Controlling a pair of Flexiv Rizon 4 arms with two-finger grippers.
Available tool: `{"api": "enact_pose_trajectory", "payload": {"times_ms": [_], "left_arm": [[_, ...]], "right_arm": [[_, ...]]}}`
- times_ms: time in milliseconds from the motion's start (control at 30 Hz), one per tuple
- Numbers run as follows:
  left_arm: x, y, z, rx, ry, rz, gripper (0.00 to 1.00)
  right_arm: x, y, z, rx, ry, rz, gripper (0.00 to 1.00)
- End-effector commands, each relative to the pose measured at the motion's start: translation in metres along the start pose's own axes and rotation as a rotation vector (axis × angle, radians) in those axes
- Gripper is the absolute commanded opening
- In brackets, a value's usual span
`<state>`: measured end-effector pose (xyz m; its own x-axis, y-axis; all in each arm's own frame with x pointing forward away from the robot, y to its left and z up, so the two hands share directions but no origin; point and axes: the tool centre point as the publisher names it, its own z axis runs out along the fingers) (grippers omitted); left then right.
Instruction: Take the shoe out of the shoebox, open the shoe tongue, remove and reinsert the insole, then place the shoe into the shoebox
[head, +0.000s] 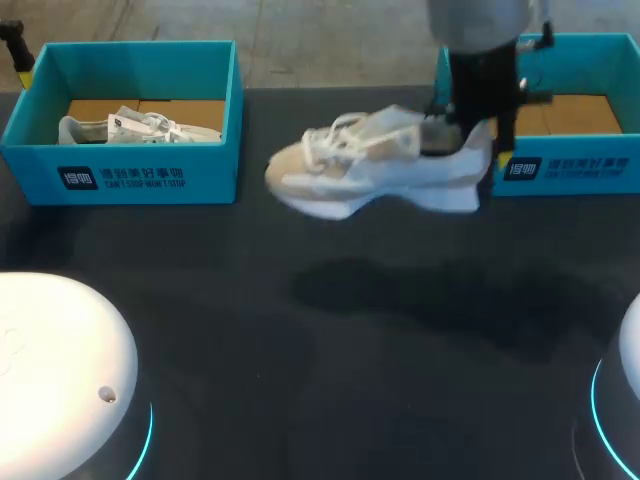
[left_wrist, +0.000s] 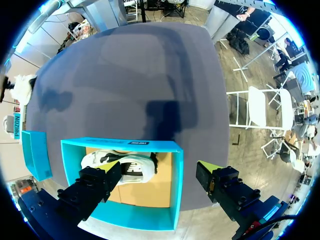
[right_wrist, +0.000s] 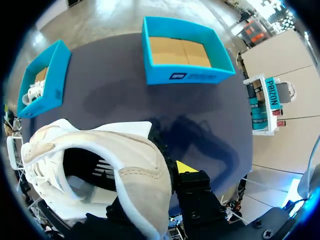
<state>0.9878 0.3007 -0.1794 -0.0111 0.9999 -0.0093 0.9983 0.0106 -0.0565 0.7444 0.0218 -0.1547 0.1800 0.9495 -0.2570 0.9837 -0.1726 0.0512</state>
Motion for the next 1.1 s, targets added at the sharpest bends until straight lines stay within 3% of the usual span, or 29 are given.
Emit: {"api": "enact_pose_trajectory", "payload": {"times_ms": [33,233,333,833,1100], "left_arm": [[0.001,0.0,-0.001,0.0,0.002,0.001,1.0],[0.001,0.0,-0.001,0.0,0.002,0.001,1.0],[0.001,0.0,-0.001,0.0,0.002,0.001,1.0],[0.001,0.0,-0.001,0.0,0.002,0.001,1.0],[0.001,0.0,-0.001,0.0,0.002,0.001,1.0]], "right_arm": [[0.019,-0.024,0.019,-0.027,-0.004,-0.007,0.0],[0.032,-0.049,0.04,-0.006,0.013,-0.002,0.0],[0.047,-0.06,0.052,0.001,0.041,-0.043,0.0],[0.046,-0.059,0.052,-0.003,0.044,-0.043,0.0],[0.058,-0.077,0.077,0.002,0.028,-0.094,0.0]]}}
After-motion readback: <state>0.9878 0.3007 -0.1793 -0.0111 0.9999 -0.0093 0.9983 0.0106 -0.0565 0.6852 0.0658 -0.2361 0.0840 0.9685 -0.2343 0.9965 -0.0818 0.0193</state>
